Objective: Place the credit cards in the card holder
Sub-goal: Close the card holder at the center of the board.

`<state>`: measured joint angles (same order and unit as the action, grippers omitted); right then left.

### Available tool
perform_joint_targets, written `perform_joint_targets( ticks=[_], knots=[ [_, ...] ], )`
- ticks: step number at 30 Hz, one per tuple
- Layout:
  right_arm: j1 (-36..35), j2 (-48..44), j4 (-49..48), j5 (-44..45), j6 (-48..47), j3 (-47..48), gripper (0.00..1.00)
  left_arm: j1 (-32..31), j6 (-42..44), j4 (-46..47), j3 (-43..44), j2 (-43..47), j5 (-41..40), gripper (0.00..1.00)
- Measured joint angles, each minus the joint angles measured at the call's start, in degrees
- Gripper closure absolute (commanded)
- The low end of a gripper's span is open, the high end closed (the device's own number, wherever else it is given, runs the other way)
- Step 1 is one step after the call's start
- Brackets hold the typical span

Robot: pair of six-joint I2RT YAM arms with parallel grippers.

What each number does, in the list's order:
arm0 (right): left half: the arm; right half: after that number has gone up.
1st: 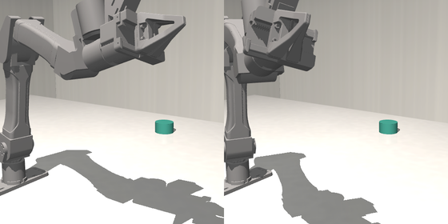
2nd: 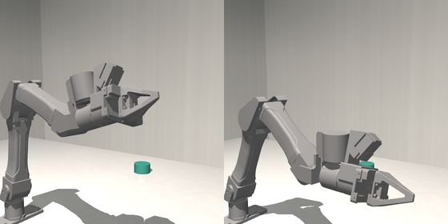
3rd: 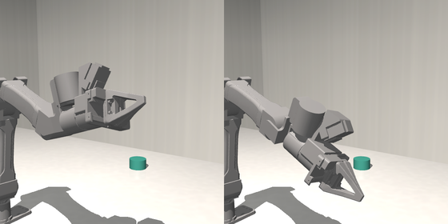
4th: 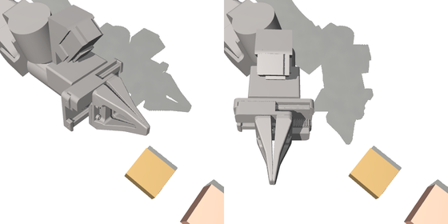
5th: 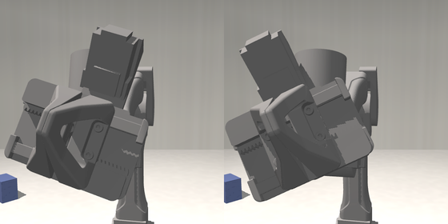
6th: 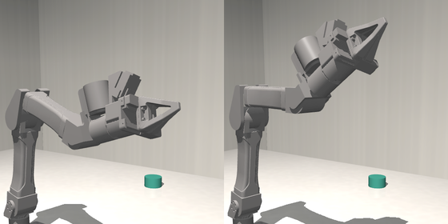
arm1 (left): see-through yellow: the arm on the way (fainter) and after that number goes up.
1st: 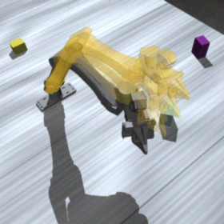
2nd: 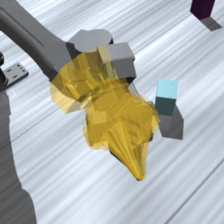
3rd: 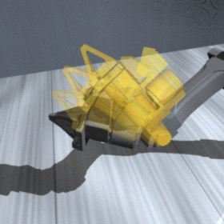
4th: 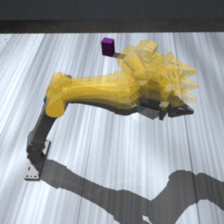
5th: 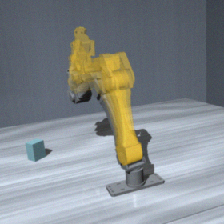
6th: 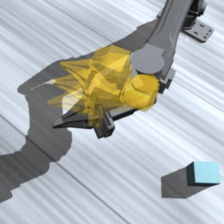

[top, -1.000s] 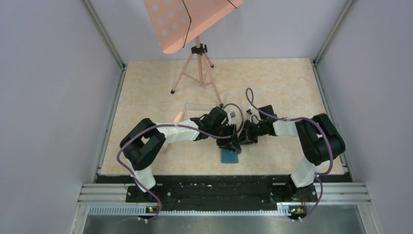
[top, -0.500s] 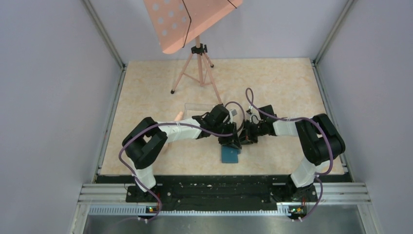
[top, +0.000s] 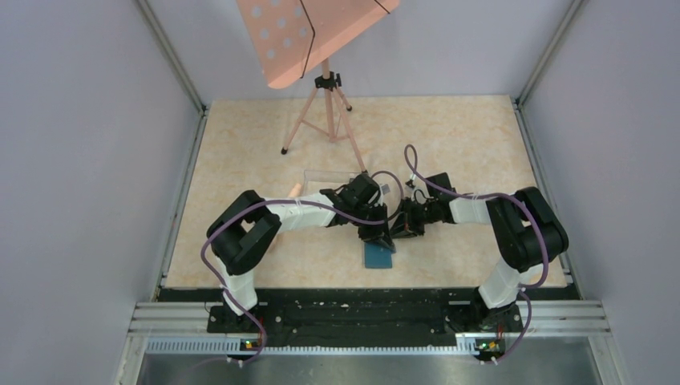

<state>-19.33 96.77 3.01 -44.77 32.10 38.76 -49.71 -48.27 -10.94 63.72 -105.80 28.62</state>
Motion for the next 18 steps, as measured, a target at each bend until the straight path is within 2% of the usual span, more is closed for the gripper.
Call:
perform_joint_targets(
  ticks=[5, 6, 9, 18],
  knots=[
    [0.0, 0.0, 0.04, 0.02, -0.04, 0.02, 1.0, 0.0, 0.22, -0.22, 0.24, 0.0, -0.2, 0.83],
    [0.0, 0.0, 0.04, 0.02, -0.09, 0.04, 1.0, 0.0, 0.22, -0.22, 0.26, 0.0, -0.22, 0.85],
    [0.0, 0.0, 0.09, 0.02, -0.15, 0.04, 1.0, 0.0, 0.22, -0.26, 0.26, 0.0, -0.44, 1.0],
    [0.0, -0.07, 1.18, 0.57, -0.66, 0.42, 1.0, 0.02, 1.27, -3.04, 0.37, 0.02, -3.23, 1.0]
  ],
)
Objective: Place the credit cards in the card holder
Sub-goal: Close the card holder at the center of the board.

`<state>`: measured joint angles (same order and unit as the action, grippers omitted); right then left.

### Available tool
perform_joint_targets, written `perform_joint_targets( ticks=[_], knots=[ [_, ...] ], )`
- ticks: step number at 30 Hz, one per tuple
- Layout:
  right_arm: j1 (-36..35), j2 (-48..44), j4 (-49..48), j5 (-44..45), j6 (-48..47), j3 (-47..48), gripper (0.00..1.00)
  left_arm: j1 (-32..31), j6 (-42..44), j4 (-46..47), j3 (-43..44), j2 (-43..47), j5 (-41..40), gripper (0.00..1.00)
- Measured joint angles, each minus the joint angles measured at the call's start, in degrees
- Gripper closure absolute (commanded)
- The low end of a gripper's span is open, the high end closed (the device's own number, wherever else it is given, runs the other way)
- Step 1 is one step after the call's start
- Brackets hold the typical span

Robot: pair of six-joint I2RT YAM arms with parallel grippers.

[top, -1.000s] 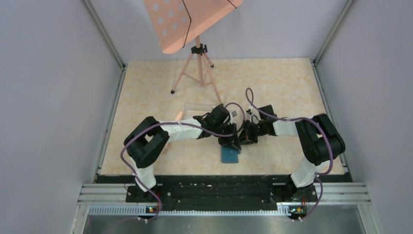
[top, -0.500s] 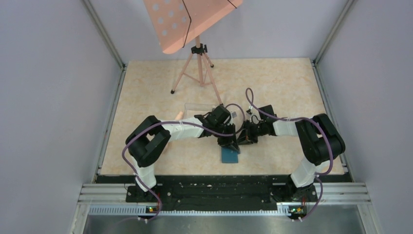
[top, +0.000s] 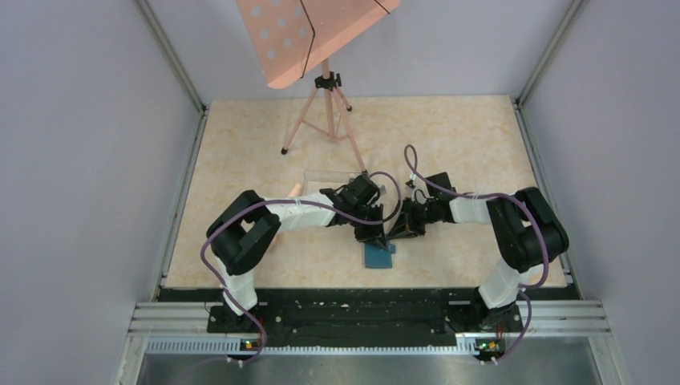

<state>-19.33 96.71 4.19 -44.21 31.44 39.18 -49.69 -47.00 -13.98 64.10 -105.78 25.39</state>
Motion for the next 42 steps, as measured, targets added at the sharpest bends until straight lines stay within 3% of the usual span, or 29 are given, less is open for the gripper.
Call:
perform_joint_targets(
  ticks=[17, 42],
  knots=[
    [-0.04, -0.22, 2.49, 2.99, -1.88, 0.26, 1.0, 0.22, 2.38, -6.67, 0.87, 0.68, -5.4, 1.0],
    [-0.96, -4.85, 4.9, 5.46, -2.54, 0.28, 1.0, 0.11, 3.21, -9.99, 1.4, 2.16, -5.33, 1.0]
  ],
)
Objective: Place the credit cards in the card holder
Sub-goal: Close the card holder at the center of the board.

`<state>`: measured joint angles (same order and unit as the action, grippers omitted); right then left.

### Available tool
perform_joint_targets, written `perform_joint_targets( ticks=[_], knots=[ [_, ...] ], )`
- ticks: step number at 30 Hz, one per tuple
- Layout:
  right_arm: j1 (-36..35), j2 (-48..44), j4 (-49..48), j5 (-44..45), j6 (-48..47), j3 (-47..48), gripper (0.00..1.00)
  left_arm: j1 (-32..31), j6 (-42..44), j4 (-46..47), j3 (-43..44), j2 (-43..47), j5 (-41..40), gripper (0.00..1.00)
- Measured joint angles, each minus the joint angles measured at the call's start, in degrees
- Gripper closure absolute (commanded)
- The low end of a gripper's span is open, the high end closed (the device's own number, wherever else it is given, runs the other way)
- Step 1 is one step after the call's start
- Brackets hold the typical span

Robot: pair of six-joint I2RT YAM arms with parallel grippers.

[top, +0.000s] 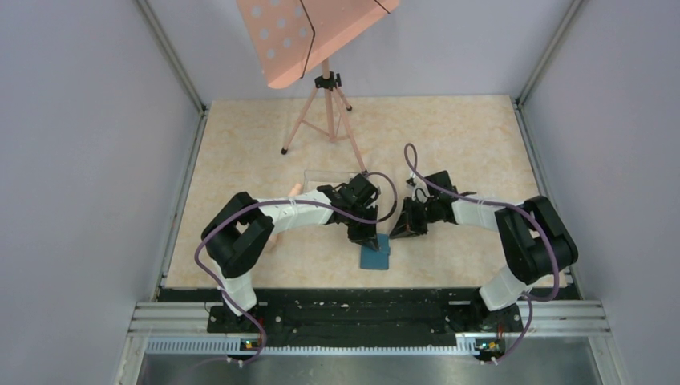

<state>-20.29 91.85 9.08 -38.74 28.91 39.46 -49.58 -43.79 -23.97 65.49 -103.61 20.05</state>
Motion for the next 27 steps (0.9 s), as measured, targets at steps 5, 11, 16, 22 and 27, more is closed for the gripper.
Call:
perform_joint_targets(
  ticks=[5, 11, 16, 22, 27],
  knots=[
    [-2.64, -0.96, -0.09, -0.07, 0.13, 0.11, 1.0, -0.04, 0.0, -0.24, -0.07, 0.02, -0.04, 1.0],
    [-6.03, -1.49, -0.94, -0.04, 0.96, 0.11, 1.0, -0.13, 0.0, -0.28, -0.33, 0.02, -0.11, 1.0],
    [-6.95, -1.57, -1.84, 0.52, 1.62, 0.52, 1.0, -0.31, -0.02, -0.33, -0.79, 0.17, -0.24, 1.0],
    [-7.74, 0.07, -2.21, 1.99, 2.1, 1.14, 1.0, -0.57, -0.28, -0.07, -2.4, 1.16, -0.52, 1.0],
    [-8.48, 0.28, -2.25, 2.23, 2.36, 1.14, 1.0, -0.72, -1.29, 0.35, -4.61, 2.1, -0.68, 1.0]
  ],
)
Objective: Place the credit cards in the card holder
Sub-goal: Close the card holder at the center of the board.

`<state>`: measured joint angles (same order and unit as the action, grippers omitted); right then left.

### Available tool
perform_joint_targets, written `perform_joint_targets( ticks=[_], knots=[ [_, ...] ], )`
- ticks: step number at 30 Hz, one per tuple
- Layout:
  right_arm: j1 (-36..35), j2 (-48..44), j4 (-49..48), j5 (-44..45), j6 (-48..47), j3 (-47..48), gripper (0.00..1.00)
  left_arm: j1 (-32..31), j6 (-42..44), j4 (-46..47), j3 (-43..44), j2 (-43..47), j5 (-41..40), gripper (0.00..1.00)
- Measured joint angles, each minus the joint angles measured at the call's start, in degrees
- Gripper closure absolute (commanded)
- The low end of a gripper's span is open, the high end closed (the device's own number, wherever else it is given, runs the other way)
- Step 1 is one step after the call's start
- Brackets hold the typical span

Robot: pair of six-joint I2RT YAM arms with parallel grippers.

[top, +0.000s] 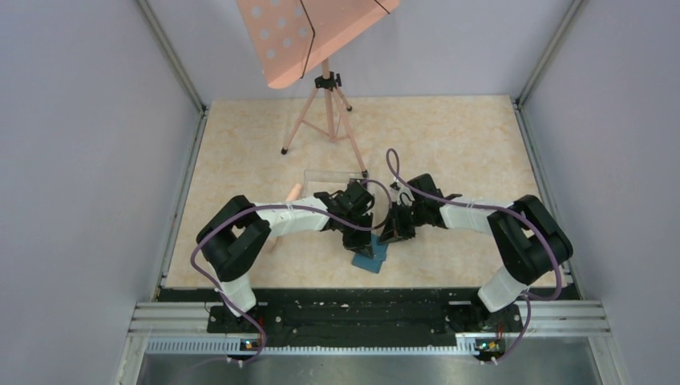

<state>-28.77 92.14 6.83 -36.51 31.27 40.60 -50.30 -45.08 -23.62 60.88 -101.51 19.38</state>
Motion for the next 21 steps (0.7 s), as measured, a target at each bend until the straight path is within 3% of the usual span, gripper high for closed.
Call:
perform_joint_targets(
  ticks=[21],
  knots=[
    [-0.48, 0.37, -0.44, 0.09, -0.22, 0.0, 1.0, -0.2, 2.93, -1.33, 2.67, 0.79, -3.08, 1.0]
  ],
)
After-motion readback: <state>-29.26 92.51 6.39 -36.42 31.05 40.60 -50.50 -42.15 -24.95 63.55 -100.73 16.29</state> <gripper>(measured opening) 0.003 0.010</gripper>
